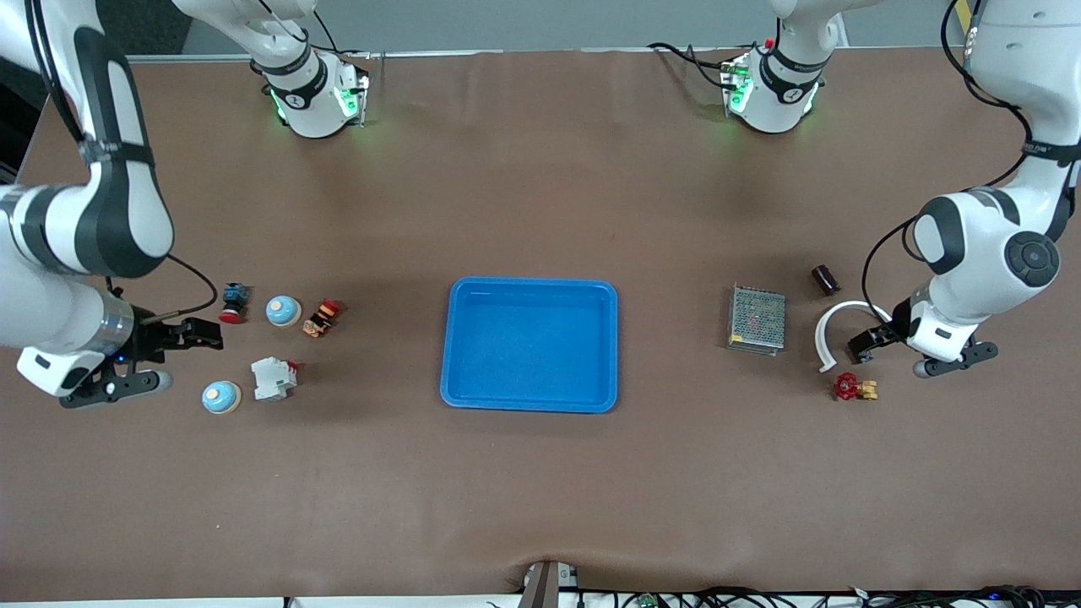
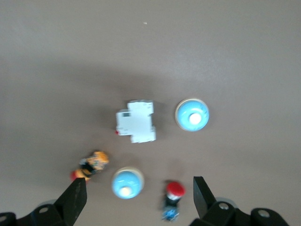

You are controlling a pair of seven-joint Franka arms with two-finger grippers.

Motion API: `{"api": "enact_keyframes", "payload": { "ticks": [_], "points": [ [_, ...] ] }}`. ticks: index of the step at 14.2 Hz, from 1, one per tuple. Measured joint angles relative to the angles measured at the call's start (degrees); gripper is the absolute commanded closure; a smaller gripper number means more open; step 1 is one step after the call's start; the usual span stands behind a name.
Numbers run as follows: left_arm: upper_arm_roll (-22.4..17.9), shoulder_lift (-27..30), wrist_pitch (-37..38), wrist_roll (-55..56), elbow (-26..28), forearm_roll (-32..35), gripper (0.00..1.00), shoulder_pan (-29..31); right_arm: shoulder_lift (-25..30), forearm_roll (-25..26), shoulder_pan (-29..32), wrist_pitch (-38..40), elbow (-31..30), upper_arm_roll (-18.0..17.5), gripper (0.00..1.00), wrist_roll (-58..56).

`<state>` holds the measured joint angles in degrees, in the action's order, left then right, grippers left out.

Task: Place electrolytic capacitor and blue bell in tray
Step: 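Grasp the capacitor with the left gripper while the right gripper grasps the button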

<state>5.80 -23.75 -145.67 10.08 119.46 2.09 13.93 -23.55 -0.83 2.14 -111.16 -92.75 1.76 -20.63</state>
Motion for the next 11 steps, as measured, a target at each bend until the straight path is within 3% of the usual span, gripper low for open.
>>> {"api": "enact_keyframes", "payload": {
  "ticks": [7, 11],
  "points": [
    [0.02, -2.87, -0.61, 0.0, -0.21, 0.0, 0.35, 0.59, -8.73, 2.76, 3.18, -10.61, 0.14, -0.01, 0.0, -23.67],
    [0.02, -4.07, -1.09, 0.0, -0.44, 0.0, 0.6, 0.59, -11.03, 3.35, 3.15, -13.64, 0.41, -0.03, 0.0, -34.63]
  ]
}}
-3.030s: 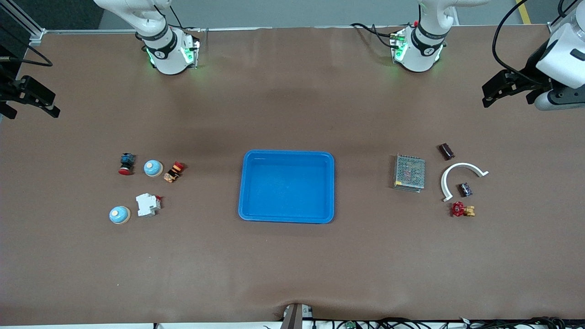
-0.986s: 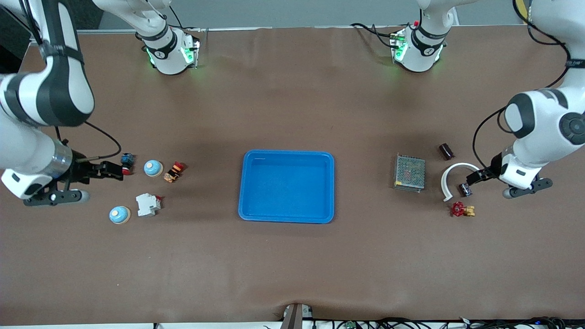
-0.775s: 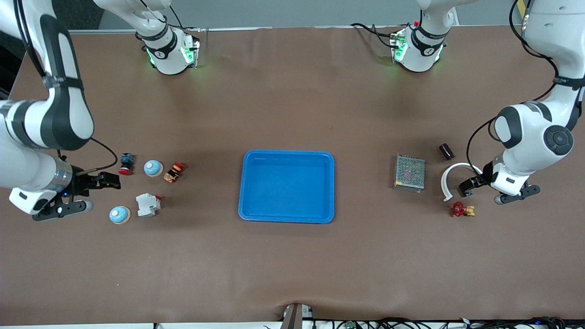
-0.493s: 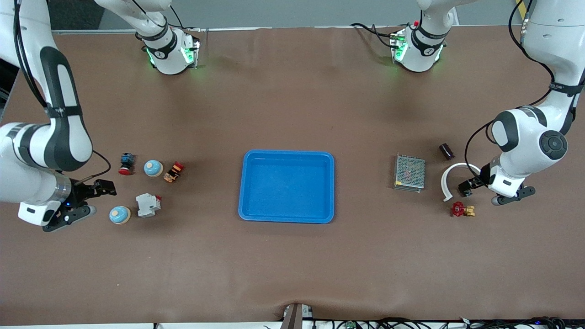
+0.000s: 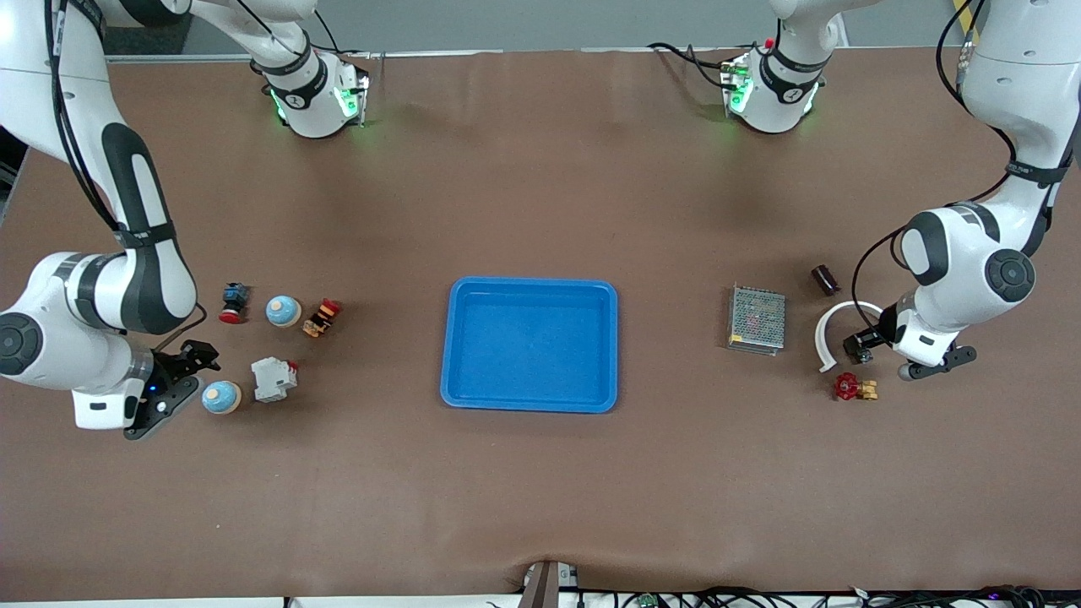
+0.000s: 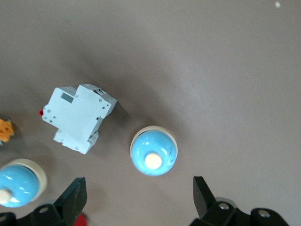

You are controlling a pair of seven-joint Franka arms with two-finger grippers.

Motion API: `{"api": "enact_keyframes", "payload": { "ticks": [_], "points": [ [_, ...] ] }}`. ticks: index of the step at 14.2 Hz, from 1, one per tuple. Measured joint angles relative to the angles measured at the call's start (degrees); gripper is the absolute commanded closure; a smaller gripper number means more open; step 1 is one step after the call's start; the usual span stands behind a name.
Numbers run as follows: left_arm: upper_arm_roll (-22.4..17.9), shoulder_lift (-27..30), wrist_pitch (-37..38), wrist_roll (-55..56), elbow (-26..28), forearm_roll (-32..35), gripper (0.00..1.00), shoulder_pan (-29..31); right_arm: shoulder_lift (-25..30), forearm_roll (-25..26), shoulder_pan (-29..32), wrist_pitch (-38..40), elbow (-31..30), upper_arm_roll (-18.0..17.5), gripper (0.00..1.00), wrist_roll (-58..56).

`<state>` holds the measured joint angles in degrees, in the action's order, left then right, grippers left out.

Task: Place electrolytic capacitor and blue bell in tray
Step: 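Grasp the capacitor with the left gripper while the right gripper grasps the button, then carry the capacitor into the tray with the left gripper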

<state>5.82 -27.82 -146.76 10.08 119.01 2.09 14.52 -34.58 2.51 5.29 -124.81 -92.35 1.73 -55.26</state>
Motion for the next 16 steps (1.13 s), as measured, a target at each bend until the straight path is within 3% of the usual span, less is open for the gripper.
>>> {"api": "enact_keyframes", "payload": {
  "ticks": [2, 5, 6, 13, 16],
  "points": [
    [0.0, -0.19, -0.01, 0.0, -0.22, 0.55, 0.68, 0.0, -1.58, 0.0, 0.26, -2.0, 0.32, 0.14, 0.0, -2.66],
    [0.0, -0.24, -0.01, 0.01, -0.45, 1.3, 0.97, 0.0, -3.29, 0.0, 0.53, -2.99, 0.45, 0.24, 0.0, -4.21],
    [0.0, -0.27, -0.01, 0.01, -0.53, 1.33, 1.0, 0.0, -3.72, 0.0, 0.56, -3.5, 0.45, 0.24, 0.0, -4.74],
    [0.77, 1.34, 0.02, 0.01, -2.35, 1.71, 1.0, -0.13, -5.96, 0.0, 1.26, -4.68, 0.47, 0.25, 0.0, -5.13],
    [3.22, 4.49, 3.6, 1.66, -4.34, 1.72, 1.0, -0.66, -6.99, -0.17, 1.64, -5.03, 0.31, 0.25, 0.0, -5.16]
  ]
}}
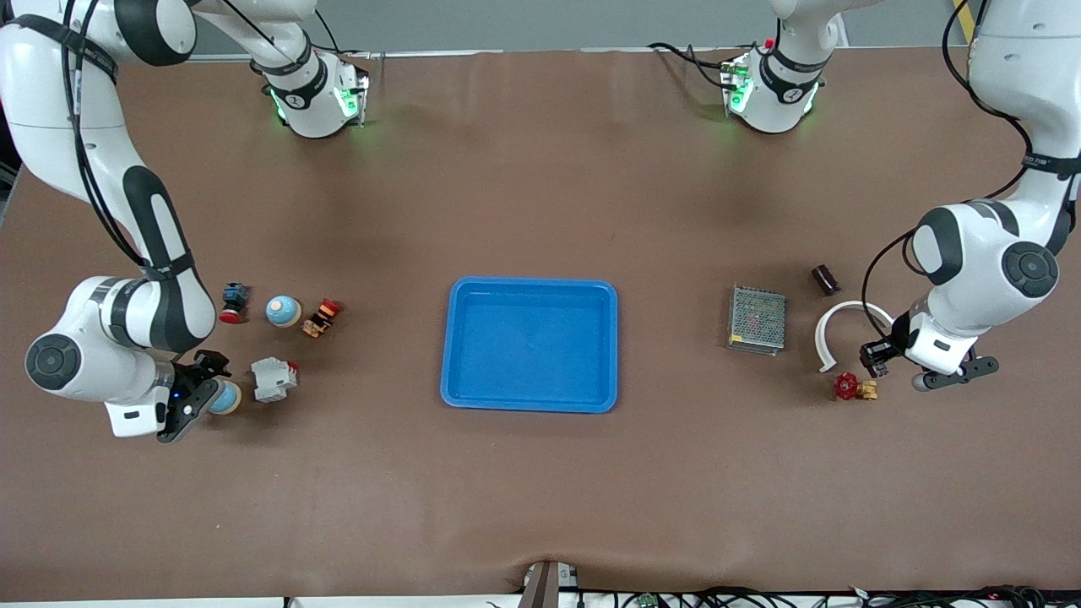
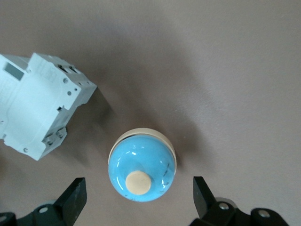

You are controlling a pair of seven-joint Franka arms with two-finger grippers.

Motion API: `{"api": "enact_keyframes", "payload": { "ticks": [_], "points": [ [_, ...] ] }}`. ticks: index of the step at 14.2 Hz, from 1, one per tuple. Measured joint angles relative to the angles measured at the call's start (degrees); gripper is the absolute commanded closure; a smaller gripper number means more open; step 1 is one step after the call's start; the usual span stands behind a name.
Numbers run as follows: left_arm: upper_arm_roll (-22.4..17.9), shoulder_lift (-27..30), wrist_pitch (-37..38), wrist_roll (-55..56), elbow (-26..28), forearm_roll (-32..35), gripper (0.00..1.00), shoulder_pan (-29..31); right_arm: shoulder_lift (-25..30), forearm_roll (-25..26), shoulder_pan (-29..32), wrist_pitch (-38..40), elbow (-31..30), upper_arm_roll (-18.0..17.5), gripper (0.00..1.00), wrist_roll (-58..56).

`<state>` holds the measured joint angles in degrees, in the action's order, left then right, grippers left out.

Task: Place electrolytic capacitor and blue bell in tray
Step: 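Carry the capacitor into the tray with the left gripper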

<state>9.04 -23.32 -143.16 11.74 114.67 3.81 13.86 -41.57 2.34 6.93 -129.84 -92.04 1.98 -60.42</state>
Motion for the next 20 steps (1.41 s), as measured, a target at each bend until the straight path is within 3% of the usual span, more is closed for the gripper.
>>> {"api": "enact_keyframes", "payload": {
  "ticks": [6, 17, 20],
  "points": [
    [11.27, 1.67, 6.42, 22.0, -3.5, 0.02, 1.0, -2.9, -0.75, -0.3, 0.02, -1.3, -0.54, -0.17, 0.0, 0.0],
    [11.86, -2.15, 10.59, 58.33, -10.34, 0.15, 1.0, -26.83, -2.73, -3.41, -0.09, -4.29, -0.75, -0.64, 0.0, -0.01],
    [11.72, -6.45, 10.56, 67.46, -11.65, 4.25, 1.0, -31.06, -2.7, -3.44, -0.08, -4.62, -0.58, -0.6, 0.26, -0.43]
  ]
}}
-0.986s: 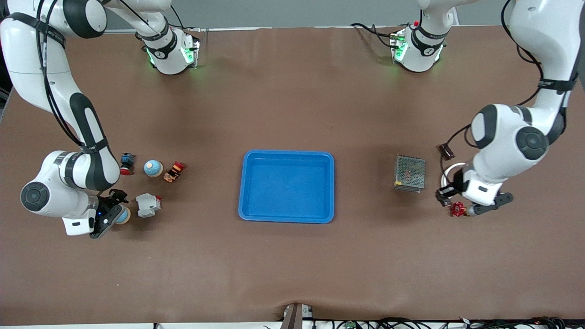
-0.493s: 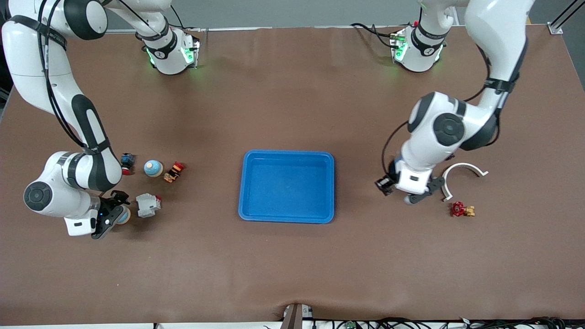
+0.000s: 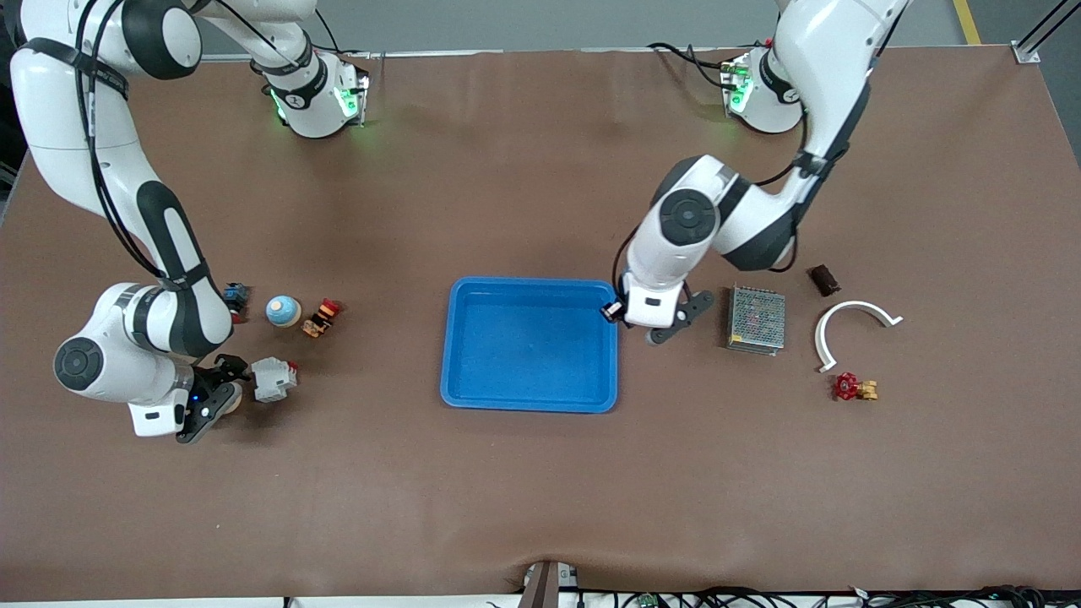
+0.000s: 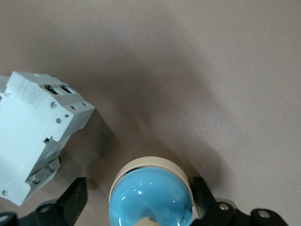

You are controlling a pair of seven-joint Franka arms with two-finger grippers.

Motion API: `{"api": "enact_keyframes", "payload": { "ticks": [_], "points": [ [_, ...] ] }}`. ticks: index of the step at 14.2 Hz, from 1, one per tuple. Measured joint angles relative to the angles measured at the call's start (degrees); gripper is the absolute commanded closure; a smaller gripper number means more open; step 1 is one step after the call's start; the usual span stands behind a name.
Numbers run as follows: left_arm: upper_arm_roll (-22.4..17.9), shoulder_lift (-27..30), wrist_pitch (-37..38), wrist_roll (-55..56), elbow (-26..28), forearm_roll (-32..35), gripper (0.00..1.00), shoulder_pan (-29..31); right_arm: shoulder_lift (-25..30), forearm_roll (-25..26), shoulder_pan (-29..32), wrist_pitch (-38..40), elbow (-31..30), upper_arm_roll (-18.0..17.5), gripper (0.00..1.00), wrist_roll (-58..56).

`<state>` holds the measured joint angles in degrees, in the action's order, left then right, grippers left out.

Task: Place electrolytic capacitor and blue bell in tray
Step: 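Carry the capacitor into the tray with the left gripper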

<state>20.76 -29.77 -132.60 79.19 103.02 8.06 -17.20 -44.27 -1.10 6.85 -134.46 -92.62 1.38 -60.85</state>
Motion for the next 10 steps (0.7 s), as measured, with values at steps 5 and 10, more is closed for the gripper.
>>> {"api": "enact_keyframes", "payload": {
  "ticks": [5, 10],
  "points": [
    [-0.32, -8.0, -0.03, 9.05, -7.18, 2.58, 1.0, -5.82, 0.04, 0.0, 0.15, -0.18, 0.68, 0.23, 0.61, -0.47],
    [-1.7, -12.06, -0.02, 10.82, -10.29, 2.58, 1.0, -8.1, 0.06, -0.02, 0.18, 0.66, 1.25, 0.2, 0.66, -0.51]
  ]
}}
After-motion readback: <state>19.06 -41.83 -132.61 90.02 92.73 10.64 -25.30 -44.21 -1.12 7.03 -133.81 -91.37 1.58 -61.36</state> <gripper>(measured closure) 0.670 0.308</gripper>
